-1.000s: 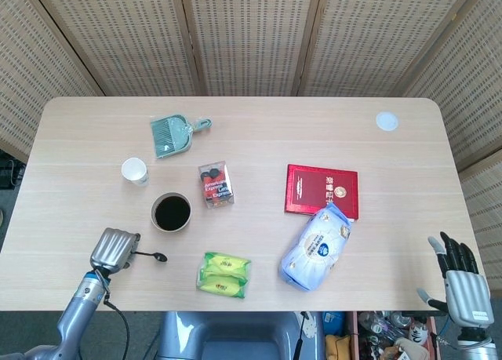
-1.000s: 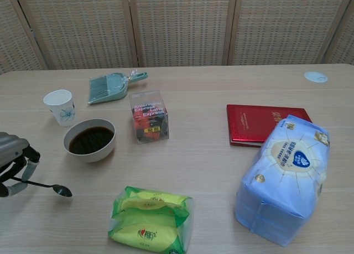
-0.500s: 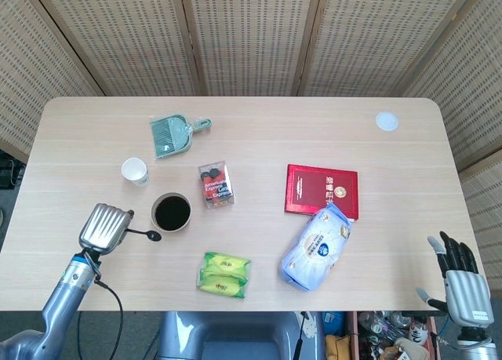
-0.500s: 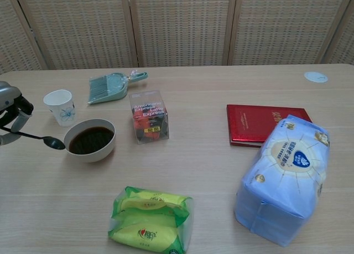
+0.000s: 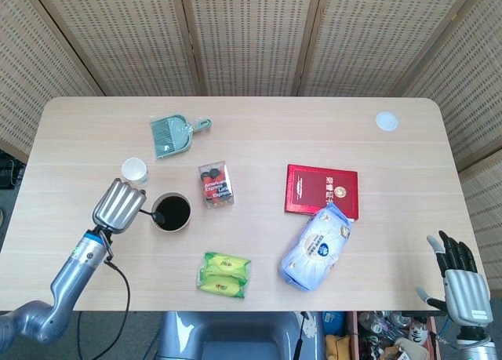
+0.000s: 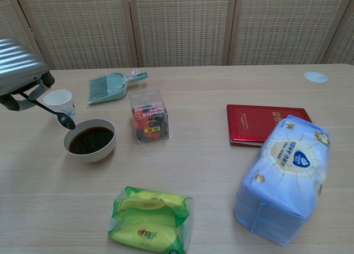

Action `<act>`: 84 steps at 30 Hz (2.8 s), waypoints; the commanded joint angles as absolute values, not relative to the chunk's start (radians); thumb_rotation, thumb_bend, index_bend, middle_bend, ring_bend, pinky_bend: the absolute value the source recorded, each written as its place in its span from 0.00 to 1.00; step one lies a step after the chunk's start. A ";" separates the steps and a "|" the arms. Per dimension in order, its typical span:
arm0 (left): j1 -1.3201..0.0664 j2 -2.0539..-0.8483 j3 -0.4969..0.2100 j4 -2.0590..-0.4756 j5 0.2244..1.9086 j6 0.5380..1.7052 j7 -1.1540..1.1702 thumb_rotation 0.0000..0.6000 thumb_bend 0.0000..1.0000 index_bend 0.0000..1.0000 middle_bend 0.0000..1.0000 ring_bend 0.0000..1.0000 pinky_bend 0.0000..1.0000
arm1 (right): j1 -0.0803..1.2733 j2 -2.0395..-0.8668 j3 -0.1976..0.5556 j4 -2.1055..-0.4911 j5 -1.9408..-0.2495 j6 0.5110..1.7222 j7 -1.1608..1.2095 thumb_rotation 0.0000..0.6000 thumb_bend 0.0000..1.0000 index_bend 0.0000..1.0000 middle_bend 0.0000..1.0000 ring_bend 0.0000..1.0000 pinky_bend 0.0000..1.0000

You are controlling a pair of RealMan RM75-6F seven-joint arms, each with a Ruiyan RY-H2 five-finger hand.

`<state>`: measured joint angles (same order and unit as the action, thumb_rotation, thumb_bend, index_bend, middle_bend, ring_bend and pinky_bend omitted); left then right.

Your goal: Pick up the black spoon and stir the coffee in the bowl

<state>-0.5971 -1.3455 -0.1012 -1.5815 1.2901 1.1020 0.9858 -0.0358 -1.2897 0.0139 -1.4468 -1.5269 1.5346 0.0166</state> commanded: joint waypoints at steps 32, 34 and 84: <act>-0.742 -1.546 -0.055 -1.307 1.324 1.043 1.171 1.00 0.40 0.70 0.83 0.72 0.71 | -0.045 -1.292 0.015 -1.435 -1.508 1.530 0.026 1.00 0.24 0.08 0.03 0.00 0.00; -0.750 -1.564 -0.047 -1.285 1.330 1.033 1.180 1.00 0.40 0.70 0.82 0.72 0.71 | -0.046 -1.292 0.016 -1.433 -1.506 1.530 0.028 1.00 0.24 0.08 0.03 0.00 0.00; -0.766 -1.679 -0.012 -1.136 1.296 1.001 1.201 1.00 0.40 0.70 0.82 0.72 0.71 | -0.056 -1.303 0.020 -1.405 -1.494 1.521 0.052 1.00 0.24 0.08 0.03 0.00 0.00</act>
<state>-0.7673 -1.6810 -0.0125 -1.1373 1.2977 1.0013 1.2004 -0.0561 -1.3031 0.0198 -1.4055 -1.4941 1.5207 0.0525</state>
